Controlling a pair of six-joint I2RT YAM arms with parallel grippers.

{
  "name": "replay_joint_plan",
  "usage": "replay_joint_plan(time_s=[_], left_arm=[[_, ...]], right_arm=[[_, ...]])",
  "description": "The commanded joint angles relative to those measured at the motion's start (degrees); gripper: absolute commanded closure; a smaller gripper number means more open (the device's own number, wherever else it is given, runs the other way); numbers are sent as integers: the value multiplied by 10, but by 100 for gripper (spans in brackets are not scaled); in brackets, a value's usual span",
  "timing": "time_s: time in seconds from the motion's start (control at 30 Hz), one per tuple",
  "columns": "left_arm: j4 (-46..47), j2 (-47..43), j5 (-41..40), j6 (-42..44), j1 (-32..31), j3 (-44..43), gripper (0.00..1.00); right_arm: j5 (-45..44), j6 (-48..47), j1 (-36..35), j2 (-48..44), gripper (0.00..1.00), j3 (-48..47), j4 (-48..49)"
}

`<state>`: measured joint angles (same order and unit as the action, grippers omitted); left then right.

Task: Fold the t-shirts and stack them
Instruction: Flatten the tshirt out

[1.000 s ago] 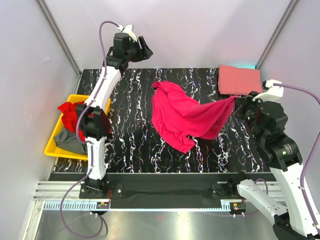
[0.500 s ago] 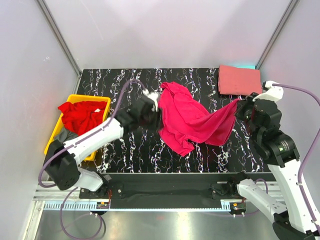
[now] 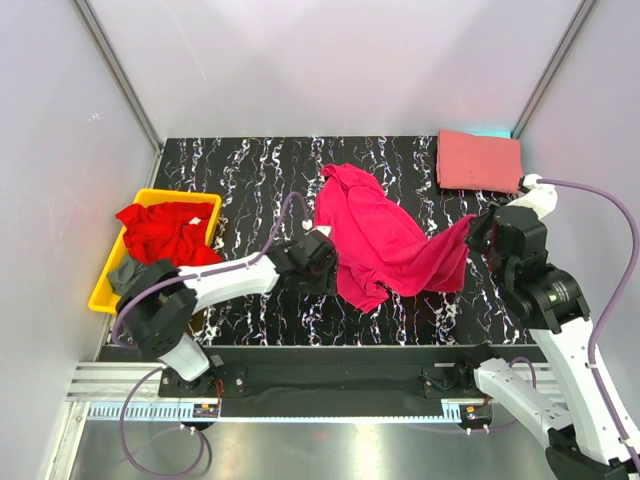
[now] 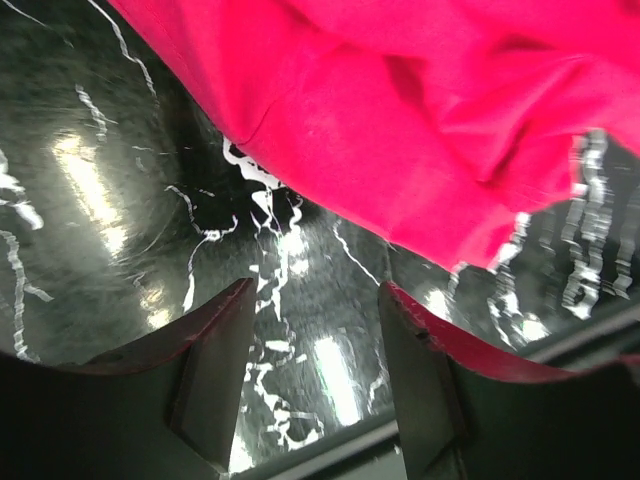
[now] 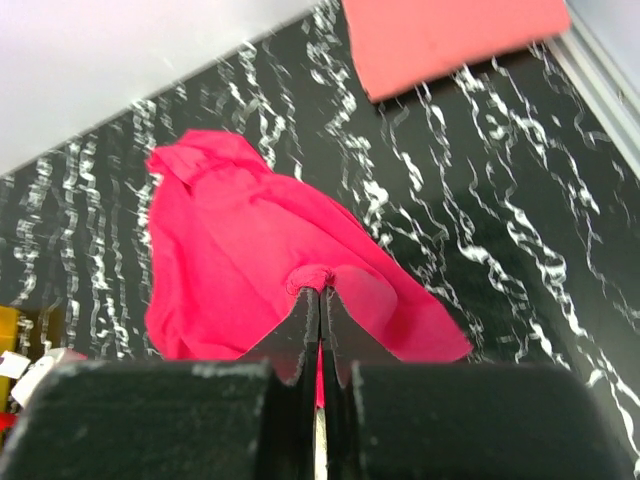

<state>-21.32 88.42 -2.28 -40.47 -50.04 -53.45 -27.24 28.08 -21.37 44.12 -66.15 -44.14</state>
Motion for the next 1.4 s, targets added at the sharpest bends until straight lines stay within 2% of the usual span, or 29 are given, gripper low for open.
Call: replay_joint_plan(time_s=[0.0, 0.23, 0.33, 0.47, 0.6, 0.7, 0.83, 0.9, 1.07, 1.17, 1.2, 1.27, 1.37], left_arm=[[11, 30, -53, -12, -12, -36, 43], [21, 75, -102, -8, -12, -47, 42], [50, 89, -95, 9, -12, -51, 43], [28, 119, -106, 10, -11, -75, 44], [56, 94, -99, 1, -11, -53, 46], [30, 73, -107, -22, -11, -62, 45], [0, 104, -130, -30, -9, -93, 46], [-15, 120, -124, -30, -5, -108, 51], [-36, 163, -130, -28, -1, -140, 57], [-44, 157, -141, -22, 4, -145, 74], [-60, 149, -150, -12, 8, -154, 87], [-83, 135, -166, 2, 31, -168, 99], [-106, 98, -189, 35, 78, -179, 100]], right_arm=[[-34, 43, 0, -3, 100, 8, -30], [-18, 45, 1, -25, 100, 29, -32], [-3, 46, -1, -31, 100, 41, -25], [4, 49, 0, -27, 100, 46, -30], [14, 45, 0, -32, 100, 46, -26], [14, 44, 0, -34, 100, 45, -24], [18, 47, 0, -40, 100, 45, -20], [23, 47, 0, -39, 100, 40, -22], [20, 47, 0, -38, 100, 37, -22], [22, 46, -1, -38, 100, 44, -18], [22, 47, 0, -37, 100, 45, -17], [22, 47, 0, -35, 100, 47, -16], [21, 46, -1, -36, 100, 46, -15]])
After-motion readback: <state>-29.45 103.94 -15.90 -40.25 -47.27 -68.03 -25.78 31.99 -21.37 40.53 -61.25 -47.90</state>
